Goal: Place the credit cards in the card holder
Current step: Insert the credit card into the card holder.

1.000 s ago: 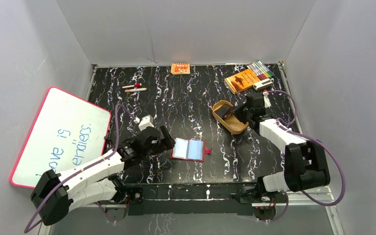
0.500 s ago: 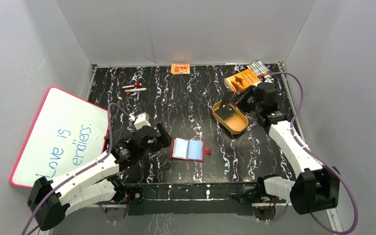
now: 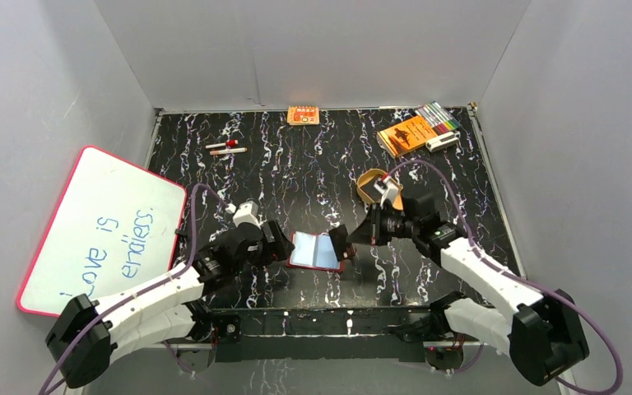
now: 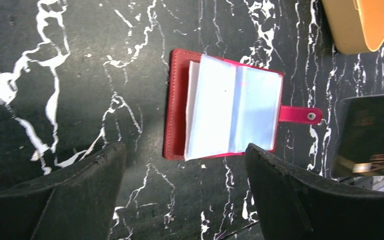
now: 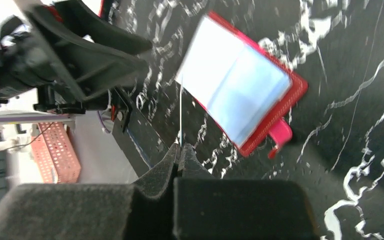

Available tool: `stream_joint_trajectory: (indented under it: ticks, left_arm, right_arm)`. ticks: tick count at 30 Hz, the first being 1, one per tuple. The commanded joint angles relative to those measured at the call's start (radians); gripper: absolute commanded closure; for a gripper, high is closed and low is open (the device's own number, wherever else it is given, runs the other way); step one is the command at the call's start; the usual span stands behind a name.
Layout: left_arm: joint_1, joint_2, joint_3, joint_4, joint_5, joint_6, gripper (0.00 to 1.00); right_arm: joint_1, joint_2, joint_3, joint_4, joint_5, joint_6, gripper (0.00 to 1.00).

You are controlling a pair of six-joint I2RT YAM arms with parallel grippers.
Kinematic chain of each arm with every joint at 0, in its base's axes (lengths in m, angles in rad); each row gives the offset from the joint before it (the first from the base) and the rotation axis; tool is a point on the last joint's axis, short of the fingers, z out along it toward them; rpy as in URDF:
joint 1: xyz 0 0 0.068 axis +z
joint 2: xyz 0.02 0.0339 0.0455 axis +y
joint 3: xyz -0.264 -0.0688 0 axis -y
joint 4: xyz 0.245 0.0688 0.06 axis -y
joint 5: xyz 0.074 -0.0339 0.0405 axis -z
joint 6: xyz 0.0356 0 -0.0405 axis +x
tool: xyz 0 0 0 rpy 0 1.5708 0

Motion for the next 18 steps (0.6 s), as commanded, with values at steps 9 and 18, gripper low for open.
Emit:
stream_joint_trajectory:
  ticks: [9,18]
  left_arm:
    - [0.012,0.165,0.039,0.126,-0.028,0.004,0.29]
    - [0.018,0.198,-0.008,0.153,-0.034,-0.042,0.39]
  right_arm:
    - [0.064,0.245,-0.11,0.423,0.045,0.316,1.0]
    - [0.084,0.369,-0.098,0.445,0.081,0.377,1.0]
